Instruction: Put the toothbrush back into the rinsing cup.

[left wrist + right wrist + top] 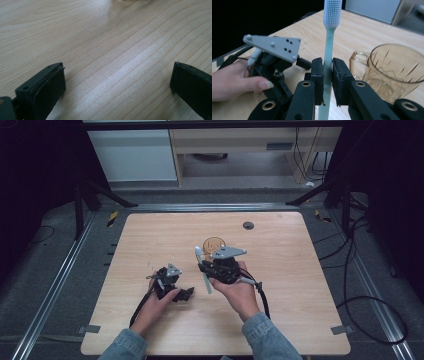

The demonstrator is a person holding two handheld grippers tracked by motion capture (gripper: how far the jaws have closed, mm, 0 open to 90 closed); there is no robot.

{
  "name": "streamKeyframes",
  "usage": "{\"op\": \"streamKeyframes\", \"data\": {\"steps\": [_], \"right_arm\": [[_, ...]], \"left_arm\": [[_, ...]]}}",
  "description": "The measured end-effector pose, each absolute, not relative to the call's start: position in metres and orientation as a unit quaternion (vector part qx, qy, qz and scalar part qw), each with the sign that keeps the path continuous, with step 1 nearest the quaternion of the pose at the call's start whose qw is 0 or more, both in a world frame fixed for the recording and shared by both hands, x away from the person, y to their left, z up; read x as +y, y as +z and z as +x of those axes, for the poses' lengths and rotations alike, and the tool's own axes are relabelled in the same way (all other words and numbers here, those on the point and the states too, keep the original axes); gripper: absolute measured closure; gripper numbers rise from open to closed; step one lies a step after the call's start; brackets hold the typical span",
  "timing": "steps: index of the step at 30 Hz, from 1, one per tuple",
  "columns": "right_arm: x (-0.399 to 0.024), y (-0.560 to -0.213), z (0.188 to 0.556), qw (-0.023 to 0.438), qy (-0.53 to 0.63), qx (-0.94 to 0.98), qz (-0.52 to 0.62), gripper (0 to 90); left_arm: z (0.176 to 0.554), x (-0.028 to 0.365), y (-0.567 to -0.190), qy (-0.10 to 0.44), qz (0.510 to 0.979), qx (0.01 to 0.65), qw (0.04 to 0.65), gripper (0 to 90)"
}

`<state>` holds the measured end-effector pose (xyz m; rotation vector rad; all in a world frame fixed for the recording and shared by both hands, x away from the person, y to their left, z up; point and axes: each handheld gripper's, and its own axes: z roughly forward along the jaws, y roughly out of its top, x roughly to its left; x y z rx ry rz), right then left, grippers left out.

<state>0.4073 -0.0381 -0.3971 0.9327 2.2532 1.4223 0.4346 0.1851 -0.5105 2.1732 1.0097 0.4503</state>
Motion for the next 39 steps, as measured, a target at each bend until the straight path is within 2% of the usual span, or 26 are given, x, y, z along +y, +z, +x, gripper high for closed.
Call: {"op": "streamKeyframes", "data": {"steps": [17,27,39], "right_arm": [[-0.027,-0.381,0.411,0.217,0.543,0.739,0.334,79.9],[-0.018,-0.361,0.420,0.234,0.557,0.727,0.326,79.9],[-0.009,-0.361,0.430,0.240,0.561,0.722,0.328,79.9]], "left_arm": [[0.435,0.185,-0.510,0.174,0.837,0.389,0.344,0.0],[0.434,0.186,-0.510,0.174,0.838,0.388,0.342,0.0],[0.434,0.185,-0.510,0.173,0.837,0.389,0.344,0.0]]}}
